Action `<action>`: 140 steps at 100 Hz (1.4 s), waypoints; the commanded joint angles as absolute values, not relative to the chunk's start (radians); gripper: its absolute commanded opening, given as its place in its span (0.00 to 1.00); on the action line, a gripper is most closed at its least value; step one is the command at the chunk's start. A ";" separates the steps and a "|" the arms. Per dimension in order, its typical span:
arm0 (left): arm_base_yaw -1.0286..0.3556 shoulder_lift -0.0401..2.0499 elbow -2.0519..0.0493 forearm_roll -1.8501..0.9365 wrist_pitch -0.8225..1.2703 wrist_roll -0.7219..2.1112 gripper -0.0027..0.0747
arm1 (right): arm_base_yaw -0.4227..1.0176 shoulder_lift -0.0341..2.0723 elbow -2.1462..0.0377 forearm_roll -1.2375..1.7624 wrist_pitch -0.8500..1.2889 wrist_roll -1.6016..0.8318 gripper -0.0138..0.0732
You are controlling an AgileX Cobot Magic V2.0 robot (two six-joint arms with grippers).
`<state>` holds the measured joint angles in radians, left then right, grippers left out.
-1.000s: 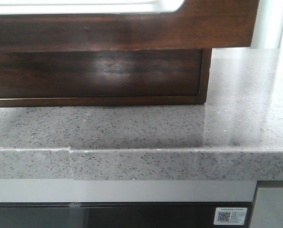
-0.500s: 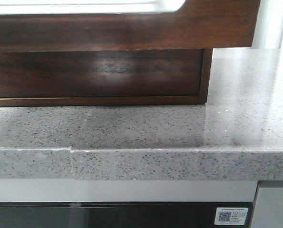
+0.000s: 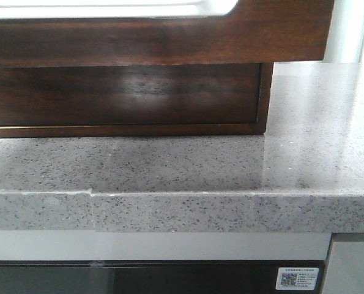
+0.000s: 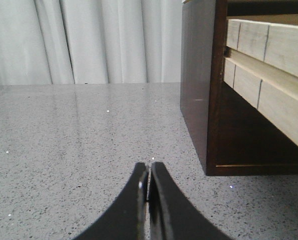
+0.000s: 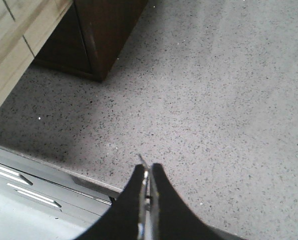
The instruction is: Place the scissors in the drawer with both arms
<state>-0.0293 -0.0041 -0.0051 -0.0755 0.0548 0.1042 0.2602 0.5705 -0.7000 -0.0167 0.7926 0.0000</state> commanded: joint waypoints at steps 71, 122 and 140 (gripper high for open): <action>-0.026 -0.036 0.032 -0.086 -0.019 0.093 0.01 | 0.109 0.334 -0.391 -0.077 0.242 0.000 0.08; -0.026 -0.036 0.032 -0.086 -0.019 0.093 0.01 | 0.006 -0.032 0.025 0.006 -0.045 0.000 0.08; -0.026 -0.036 0.032 -0.086 -0.018 0.093 0.01 | 0.006 -0.032 0.025 0.006 -0.033 0.000 0.08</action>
<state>-0.0293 -0.0041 -0.0051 -0.0755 0.0548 0.1000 0.0151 -0.0111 0.0102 0.0072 0.0354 0.0000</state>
